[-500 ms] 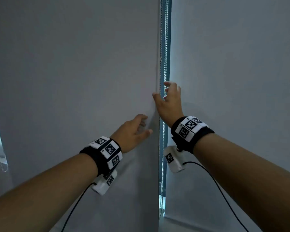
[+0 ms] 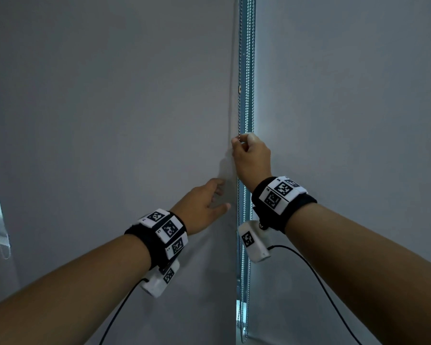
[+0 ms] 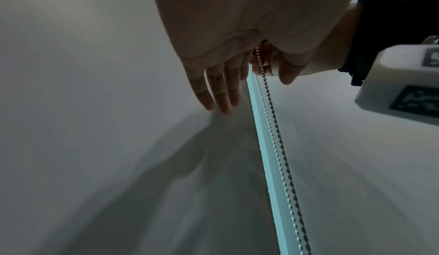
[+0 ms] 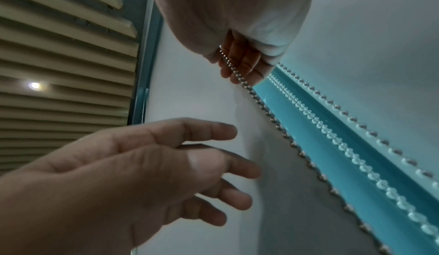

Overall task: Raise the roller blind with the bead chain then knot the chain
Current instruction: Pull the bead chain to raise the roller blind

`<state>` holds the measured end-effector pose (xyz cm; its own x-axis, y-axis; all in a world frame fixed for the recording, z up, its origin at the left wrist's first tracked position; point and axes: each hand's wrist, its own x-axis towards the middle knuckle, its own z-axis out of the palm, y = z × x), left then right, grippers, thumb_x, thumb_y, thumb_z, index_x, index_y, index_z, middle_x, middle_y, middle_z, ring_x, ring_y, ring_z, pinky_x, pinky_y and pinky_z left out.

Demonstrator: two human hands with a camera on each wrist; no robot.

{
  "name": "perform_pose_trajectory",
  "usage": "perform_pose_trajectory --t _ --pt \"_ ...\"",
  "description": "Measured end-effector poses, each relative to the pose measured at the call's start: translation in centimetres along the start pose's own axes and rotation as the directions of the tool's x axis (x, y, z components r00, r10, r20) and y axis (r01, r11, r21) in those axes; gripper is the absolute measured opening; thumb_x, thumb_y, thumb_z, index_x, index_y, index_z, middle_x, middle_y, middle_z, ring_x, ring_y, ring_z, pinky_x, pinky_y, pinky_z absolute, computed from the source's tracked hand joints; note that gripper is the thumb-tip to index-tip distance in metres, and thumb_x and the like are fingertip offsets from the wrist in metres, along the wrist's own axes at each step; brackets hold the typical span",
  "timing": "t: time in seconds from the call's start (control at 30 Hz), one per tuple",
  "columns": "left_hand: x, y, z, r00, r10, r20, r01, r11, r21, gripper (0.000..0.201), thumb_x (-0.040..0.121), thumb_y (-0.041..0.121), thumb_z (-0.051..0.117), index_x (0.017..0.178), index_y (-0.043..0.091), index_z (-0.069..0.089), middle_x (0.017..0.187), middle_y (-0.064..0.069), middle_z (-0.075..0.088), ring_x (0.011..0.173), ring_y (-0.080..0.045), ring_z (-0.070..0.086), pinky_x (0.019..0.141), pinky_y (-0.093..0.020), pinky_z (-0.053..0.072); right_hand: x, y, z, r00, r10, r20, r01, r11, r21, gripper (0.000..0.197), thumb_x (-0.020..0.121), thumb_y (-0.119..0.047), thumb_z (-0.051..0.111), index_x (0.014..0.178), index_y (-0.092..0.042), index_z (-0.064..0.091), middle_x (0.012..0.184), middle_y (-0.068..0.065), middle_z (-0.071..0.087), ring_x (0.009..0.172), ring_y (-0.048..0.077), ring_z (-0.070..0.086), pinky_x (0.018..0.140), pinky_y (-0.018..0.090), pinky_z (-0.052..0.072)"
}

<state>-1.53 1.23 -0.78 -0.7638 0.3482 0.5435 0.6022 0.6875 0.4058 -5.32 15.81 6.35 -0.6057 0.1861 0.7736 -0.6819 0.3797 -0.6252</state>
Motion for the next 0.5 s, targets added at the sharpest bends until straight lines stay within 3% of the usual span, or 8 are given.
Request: perform_pose_trajectory --t 0.07,0.13,0.27,0.37,0.5 --pt "0.0 0.0 0.0 1.000 0.009 -0.013 -0.009 1.000 -0.003 0.057 0.088 0.039 0.056 0.138 0.020 0.036 0.125 0.002 0.055 0.107 -0.012 0.055 0.086 -0.021 0.042 0.1 0.2 0.5 0.999 0.023 -0.023 -0.022 0.998 0.052 0.020 0.097 -0.026 0.050 0.080 -0.018 0.058 0.073 0.004 0.065 0.069 0.024 0.063 0.067 0.034 0.052" --pt "0.0 0.0 0.1 0.998 0.022 -0.050 -0.021 1.000 0.009 0.052 0.089 0.038 0.054 0.136 0.020 0.039 0.124 0.002 0.058 0.106 -0.012 0.057 0.086 -0.023 0.044 0.0 0.3 0.8 0.999 0.043 -0.015 -0.042 0.994 0.097 0.023 0.099 -0.027 0.047 0.080 -0.019 0.057 0.073 0.006 0.064 0.067 0.026 0.060 0.069 0.042 0.053" --pt "-0.2 0.4 0.4 0.993 0.046 -0.113 -0.050 0.998 -0.027 0.043 0.091 0.033 0.049 0.132 0.019 0.045 0.119 0.001 0.061 0.102 -0.013 0.059 0.089 -0.030 0.048 -0.9 0.2 0.8 0.997 0.079 0.014 -0.080 0.977 0.199 0.036 0.101 -0.034 0.037 0.070 -0.025 0.052 0.066 -0.002 0.051 0.067 0.019 0.049 0.067 0.033 0.040" --pt "-0.1 0.9 1.0 0.991 0.013 -0.135 -0.032 0.990 -0.137 0.035 0.095 0.027 0.047 0.128 0.016 0.050 0.116 -0.002 0.063 0.104 -0.015 0.060 0.092 -0.029 0.047 -1.4 0.0 1.0 0.995 0.096 0.016 -0.097 0.961 0.260 0.044 0.094 -0.049 0.033 0.059 -0.023 0.034 0.056 -0.004 0.036 0.055 0.017 0.034 0.060 0.033 0.031" --pt "0.1 1.7 1.7 0.986 -0.032 -0.164 -0.024 0.945 -0.328 0.030 0.093 0.035 0.040 0.108 0.019 0.060 0.098 -0.006 0.069 0.090 -0.022 0.063 0.086 -0.037 0.050 -2.5 0.1 1.3 0.994 0.087 0.069 -0.104 0.943 0.315 0.048 0.090 -0.058 0.036 0.055 -0.026 0.027 0.051 -0.007 0.027 0.050 0.015 0.024 0.054 0.032 0.024"
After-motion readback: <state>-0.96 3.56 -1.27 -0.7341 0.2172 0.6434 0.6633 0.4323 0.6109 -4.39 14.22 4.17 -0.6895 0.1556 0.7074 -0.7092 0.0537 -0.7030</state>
